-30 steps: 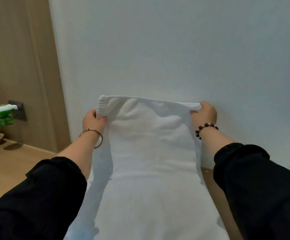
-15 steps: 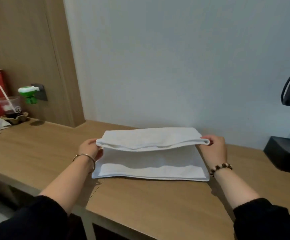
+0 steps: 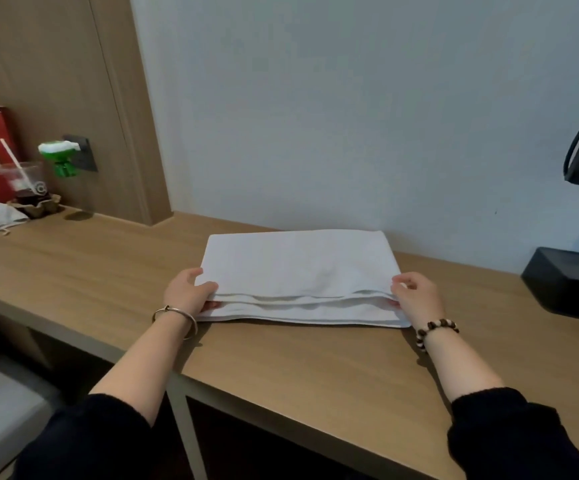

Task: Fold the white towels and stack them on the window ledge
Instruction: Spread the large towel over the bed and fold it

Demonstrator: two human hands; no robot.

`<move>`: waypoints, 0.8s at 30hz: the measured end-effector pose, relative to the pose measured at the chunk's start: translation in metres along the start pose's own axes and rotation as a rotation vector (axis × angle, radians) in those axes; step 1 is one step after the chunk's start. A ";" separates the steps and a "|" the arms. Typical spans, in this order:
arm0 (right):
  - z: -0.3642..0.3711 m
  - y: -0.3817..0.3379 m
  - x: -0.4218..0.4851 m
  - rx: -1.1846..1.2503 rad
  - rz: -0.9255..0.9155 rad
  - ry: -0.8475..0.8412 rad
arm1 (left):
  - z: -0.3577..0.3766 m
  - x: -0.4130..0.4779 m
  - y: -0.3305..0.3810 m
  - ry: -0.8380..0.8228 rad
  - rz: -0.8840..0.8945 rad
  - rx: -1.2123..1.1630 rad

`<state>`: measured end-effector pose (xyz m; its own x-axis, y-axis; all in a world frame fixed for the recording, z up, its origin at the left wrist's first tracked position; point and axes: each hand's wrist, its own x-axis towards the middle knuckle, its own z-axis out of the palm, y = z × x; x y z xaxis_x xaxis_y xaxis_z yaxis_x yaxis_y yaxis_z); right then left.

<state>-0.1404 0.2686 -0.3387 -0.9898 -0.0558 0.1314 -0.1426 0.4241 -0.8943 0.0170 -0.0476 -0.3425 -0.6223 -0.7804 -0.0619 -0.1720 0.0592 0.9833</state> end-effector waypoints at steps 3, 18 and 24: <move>-0.001 0.002 -0.003 -0.336 -0.080 -0.039 | -0.004 0.001 -0.004 0.109 0.127 0.299; 0.127 -0.073 -0.066 -0.515 -0.751 -0.367 | -0.036 -0.013 -0.013 -0.151 0.348 0.509; 0.160 -0.091 -0.070 -0.528 -0.793 -0.397 | -0.046 -0.009 -0.018 -0.152 0.329 0.465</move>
<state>-0.0590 0.0893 -0.3354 -0.5562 -0.7465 0.3651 -0.8295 0.4726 -0.2976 0.0607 -0.0708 -0.3517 -0.7962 -0.5787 0.1767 -0.2464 0.5768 0.7789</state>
